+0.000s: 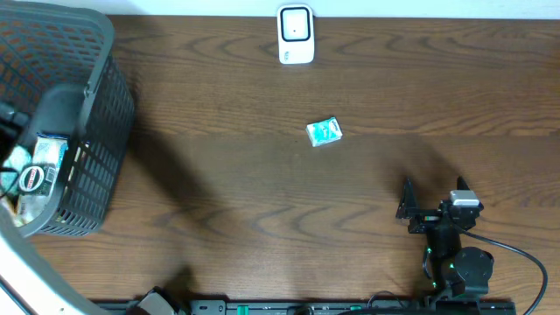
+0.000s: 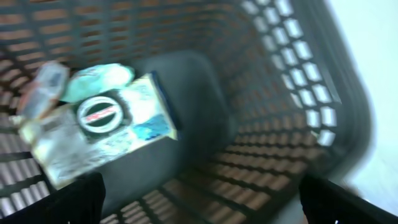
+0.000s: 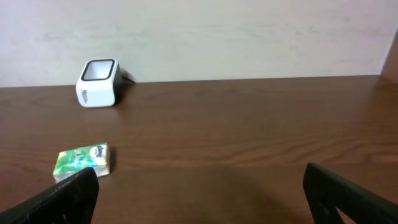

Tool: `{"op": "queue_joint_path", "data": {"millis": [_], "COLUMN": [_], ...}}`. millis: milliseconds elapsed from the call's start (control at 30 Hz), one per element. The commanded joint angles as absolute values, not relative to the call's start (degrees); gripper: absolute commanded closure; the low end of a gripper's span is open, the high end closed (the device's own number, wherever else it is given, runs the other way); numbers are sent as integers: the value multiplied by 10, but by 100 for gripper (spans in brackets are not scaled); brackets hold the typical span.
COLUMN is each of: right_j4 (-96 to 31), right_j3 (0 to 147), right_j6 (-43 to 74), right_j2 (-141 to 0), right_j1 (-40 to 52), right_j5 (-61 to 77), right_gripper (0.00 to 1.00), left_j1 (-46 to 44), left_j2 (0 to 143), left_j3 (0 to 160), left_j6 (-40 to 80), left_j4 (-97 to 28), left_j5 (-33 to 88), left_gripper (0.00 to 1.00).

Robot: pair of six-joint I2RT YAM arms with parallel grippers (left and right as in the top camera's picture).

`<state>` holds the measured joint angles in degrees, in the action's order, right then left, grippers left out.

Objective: Scan the item barcode
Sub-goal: 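Grasp a yellow snack bag inside the basket with the left gripper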

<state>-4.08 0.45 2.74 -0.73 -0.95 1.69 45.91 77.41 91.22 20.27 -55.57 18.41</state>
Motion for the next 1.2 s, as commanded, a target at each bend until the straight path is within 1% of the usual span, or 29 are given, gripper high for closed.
{"op": "queue_joint_path", "data": {"millis": [0, 67, 200, 400, 533, 567, 700, 767, 967, 1000, 1100, 1167], "right_j4": [-43, -43, -43, -43, -43, -43, -43, -43, -43, -43, -43, -43], "right_j3": [4, 4, 4, 4, 4, 4, 4, 4, 4, 4, 4, 4], "right_j6": [29, 29, 29, 29, 29, 29, 29, 29, 29, 29, 29, 29], "right_j2": [-7, -7, -7, -7, -7, -7, -7, -7, -7, -7, -7, -7], "right_j1": [-12, -12, -12, -12, -12, -12, -12, -12, -12, -12, -12, -12], "right_j5": [16, 16, 16, 16, 16, 16, 17, 16, 17, 16, 16, 16], "right_gripper": [1, 1, 1, 1, 1, 1, 1, 1, 1, 1, 1, 1], "left_j1": [469, 466, 465, 451, 415, 389, 339, 309, 281, 281, 281, 281], "left_j2": [806, 834, 892, 971, 1001, 1014, 1040, 1061, 1108, 1116, 1138, 1153], "left_j3": [925, 922, 921, 921, 921, 920, 918, 912, 910, 910, 910, 910], "left_j6": [143, 122, 122, 92, 73, 73, 73, 73, 73, 73, 73, 72], "left_j4": [-563, -580, -604, -615, -612, -612, -605, -603, -590, -588, -581, -573], "left_j5": [169, 122, 46, 18, -26, -69, -135, -187, -218, -229, -248, -251], "left_gripper": [2, 1, 1, 0, 0, 0, 0, 0, 0, 1, 10, 11]}}
